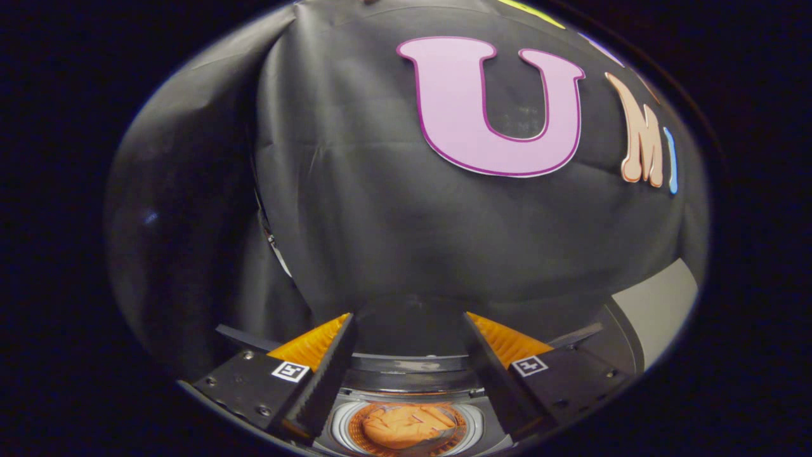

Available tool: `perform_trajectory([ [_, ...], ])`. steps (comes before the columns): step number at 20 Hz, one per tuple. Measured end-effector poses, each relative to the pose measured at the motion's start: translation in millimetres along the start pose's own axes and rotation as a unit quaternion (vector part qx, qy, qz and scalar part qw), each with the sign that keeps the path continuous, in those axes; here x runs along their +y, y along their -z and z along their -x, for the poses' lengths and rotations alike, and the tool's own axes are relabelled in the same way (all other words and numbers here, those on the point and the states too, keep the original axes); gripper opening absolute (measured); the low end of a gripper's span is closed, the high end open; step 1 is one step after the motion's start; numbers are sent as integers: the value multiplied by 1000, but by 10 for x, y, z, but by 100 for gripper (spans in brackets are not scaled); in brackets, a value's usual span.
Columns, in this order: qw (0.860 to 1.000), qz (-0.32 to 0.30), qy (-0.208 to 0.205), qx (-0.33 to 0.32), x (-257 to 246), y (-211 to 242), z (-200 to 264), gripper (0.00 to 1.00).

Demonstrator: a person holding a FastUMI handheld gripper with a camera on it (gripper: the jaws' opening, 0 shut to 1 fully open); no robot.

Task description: Put the clothes into the washing machine and then close the washing machine lid.

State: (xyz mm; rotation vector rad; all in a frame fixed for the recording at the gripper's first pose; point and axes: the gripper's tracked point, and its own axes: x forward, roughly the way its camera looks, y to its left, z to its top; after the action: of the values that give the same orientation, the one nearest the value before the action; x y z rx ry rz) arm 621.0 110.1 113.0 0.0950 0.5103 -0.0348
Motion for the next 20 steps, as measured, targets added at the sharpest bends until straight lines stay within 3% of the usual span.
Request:
perform_trajectory([
  [20,1000,-1,-28,-3,16,-10,-3,97],
])
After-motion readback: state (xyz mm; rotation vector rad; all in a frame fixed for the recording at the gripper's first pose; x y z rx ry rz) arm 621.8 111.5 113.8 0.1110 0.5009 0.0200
